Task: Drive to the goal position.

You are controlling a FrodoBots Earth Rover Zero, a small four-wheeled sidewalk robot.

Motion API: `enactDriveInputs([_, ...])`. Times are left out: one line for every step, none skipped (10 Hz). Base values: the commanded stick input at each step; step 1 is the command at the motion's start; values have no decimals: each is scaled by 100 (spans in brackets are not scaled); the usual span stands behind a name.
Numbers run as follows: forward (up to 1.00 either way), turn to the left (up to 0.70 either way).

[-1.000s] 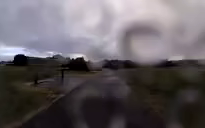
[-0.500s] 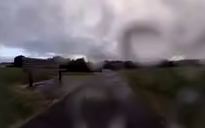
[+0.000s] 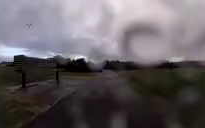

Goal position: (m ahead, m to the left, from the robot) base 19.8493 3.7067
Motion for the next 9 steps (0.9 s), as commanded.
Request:
enactDriveInputs([70,0])
enactDriveInputs([70,0])
enactDriveInputs([70,0])
enactDriveInputs([70,0])
enactDriveInputs([70,0])
enactDriveInputs([70,-7])
enactDriveInputs([70,-13])
enactDriveInputs([70,-14])
enactDriveInputs([70,-14])
